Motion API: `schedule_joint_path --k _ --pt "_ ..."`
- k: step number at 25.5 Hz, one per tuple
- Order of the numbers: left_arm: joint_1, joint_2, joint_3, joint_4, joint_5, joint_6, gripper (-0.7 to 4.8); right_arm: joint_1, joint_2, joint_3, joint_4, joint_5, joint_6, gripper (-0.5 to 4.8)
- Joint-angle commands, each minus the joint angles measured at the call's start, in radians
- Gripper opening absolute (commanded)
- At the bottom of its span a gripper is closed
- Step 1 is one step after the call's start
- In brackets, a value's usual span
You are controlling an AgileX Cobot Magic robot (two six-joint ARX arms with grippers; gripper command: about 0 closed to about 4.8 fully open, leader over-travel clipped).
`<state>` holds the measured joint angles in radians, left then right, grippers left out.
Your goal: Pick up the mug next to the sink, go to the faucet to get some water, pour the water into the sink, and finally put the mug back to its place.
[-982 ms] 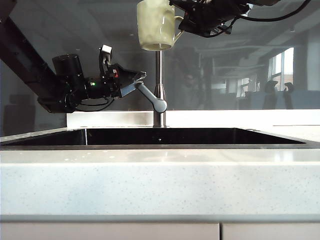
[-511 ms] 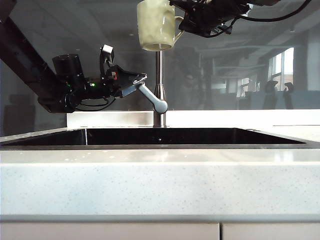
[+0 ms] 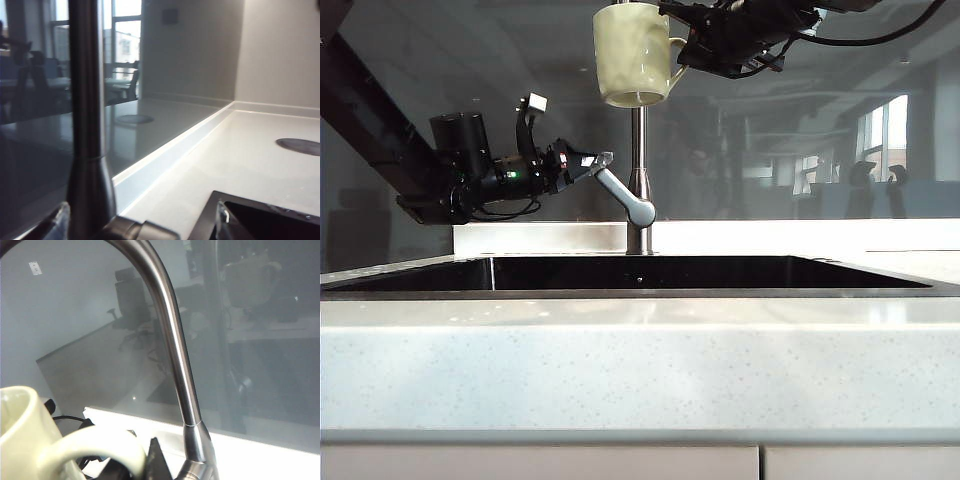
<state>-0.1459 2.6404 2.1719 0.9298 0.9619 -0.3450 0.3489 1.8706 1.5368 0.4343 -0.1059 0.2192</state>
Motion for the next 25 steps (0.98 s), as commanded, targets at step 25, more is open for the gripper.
schedule_joint_path --k 25 --pt "-0.002 -0.008 0.004 -0.084 -0.066 0.087 3.71 0.002 -0.017 0.013 0.071 -0.001 0.016 -0.02"
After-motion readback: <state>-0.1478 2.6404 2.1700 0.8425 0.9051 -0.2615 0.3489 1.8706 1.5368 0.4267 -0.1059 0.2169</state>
